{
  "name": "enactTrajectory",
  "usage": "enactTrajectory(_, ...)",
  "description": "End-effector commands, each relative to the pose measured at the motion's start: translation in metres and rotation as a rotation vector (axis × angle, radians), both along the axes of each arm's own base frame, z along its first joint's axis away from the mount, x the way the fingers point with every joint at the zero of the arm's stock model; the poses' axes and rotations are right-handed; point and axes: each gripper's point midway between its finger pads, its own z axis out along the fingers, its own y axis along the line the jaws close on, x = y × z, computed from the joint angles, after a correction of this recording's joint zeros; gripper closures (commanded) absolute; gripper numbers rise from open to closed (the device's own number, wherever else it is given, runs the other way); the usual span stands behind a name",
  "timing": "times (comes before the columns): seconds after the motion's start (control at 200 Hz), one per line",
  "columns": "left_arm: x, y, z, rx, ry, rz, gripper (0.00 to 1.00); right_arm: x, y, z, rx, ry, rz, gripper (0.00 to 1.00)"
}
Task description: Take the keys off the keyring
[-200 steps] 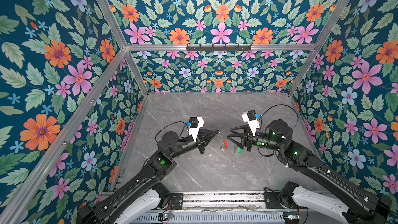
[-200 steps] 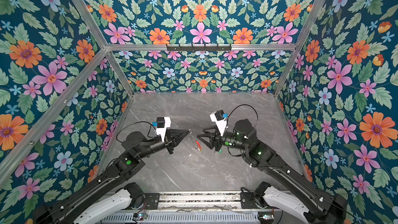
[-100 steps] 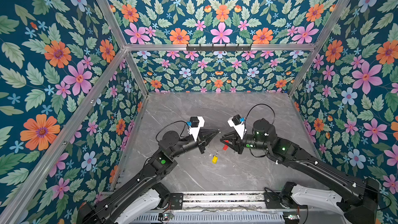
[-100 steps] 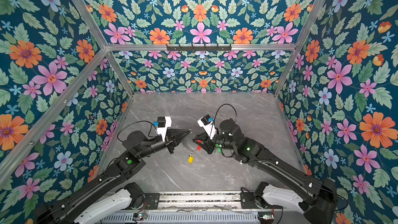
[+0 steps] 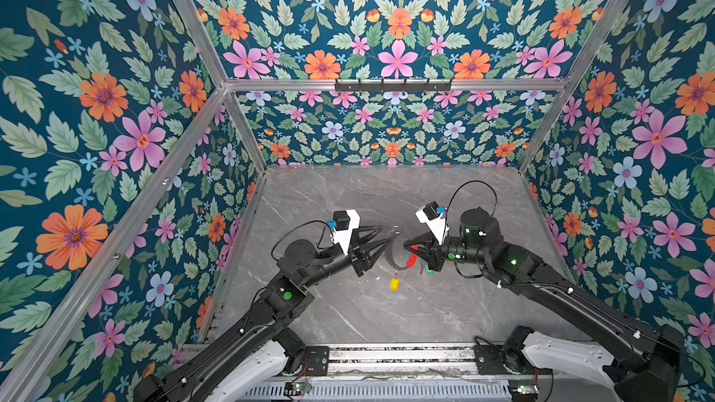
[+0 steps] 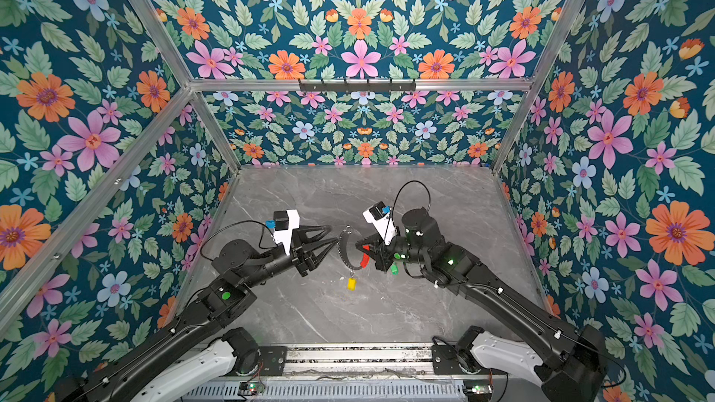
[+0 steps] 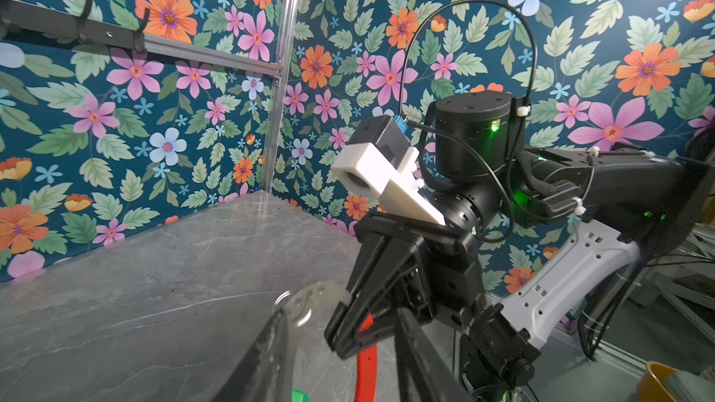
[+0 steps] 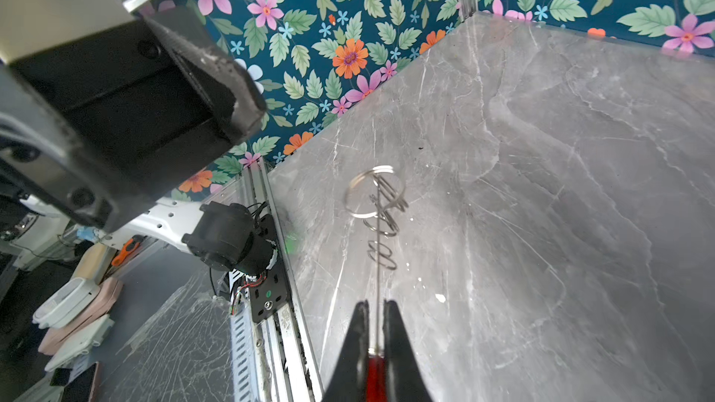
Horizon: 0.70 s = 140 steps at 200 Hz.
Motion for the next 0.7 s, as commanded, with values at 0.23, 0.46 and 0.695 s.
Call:
enactTrajectory(0.23,-0.003,-0.011,-0.021,0.009,0.155,-0.145,0.49,-0.028,-0.006,0.031,0.132,0.022,0.217,1.00)
enactTrajectory(0.46,-0.012,-0.011,-0.017,-0.017,0.173,-0.242,0.46,-0.046,-0.006,0.050,0.184,-0.014,0.323,1.00)
enactTrajectory(0.695,-0.025,-0.019,-0.012,-0.038,0.197,-0.366,0.52,-0.043,-0.002,0.051,0.184,-0.001,0.337,1.00)
